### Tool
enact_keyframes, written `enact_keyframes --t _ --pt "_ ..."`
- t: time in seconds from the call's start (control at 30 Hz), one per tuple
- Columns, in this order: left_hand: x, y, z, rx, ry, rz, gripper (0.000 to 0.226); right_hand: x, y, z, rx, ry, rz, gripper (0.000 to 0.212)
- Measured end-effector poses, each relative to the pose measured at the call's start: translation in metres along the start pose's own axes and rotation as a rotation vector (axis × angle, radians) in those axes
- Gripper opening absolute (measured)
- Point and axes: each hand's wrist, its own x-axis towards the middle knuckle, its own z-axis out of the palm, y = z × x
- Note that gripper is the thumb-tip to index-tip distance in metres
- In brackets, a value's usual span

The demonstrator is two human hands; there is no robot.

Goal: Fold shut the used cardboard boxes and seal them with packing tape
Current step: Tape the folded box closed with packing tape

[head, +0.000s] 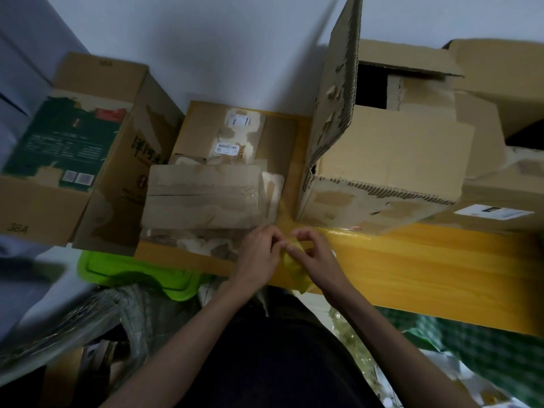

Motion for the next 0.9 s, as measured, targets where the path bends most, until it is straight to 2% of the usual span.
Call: enact_keyframes --t 0.07,0.13,0.23,0.37,0.53,0.7,0.8,0.9 --pt "0.004 0.006 -0.003 0.007 -0.022 -0.005 0.018 -0.004 -0.001 -0.004 0.003 -0.049 0.029 0.058" --pt "0.007 0.008 -0.008 0.015 -0.036 0.004 0.017 -0.005 -0.004 -0.008 -0.017 -0.094 0.054 0.071" --pt "0.011 0.007 -0.019 0.025 -0.046 0.048 0.017 -0.007 -0.011 -0.008 -0.074 -0.101 0.026 0.055" --pt "0.01 0.009 -0.042 0.038 -0.045 0.144 0.018 -0.005 -0.026 -0.004 -0.225 -0.055 -0.116 0.04" --pt "0.002 0.02 -0.08 0.004 0.061 0.199 0.016 0.007 -0.052 -0.001 -0.207 -0.151 -0.157 0.008" --pt "-0.002 0.024 -0.116 0.02 0.182 0.168 0.009 0.005 -0.083 0.009 -0.062 -0.239 -0.177 0.009" --pt "-0.011 0.021 -0.133 0.076 0.31 0.2 0.008 0.01 -0.1 0.02 -0.074 -0.281 -0.199 0.013" --pt "-0.014 0.007 -0.147 -0.033 0.451 0.117 0.022 0.02 -0.108 0.032 -0.155 -0.292 -0.224 0.014"
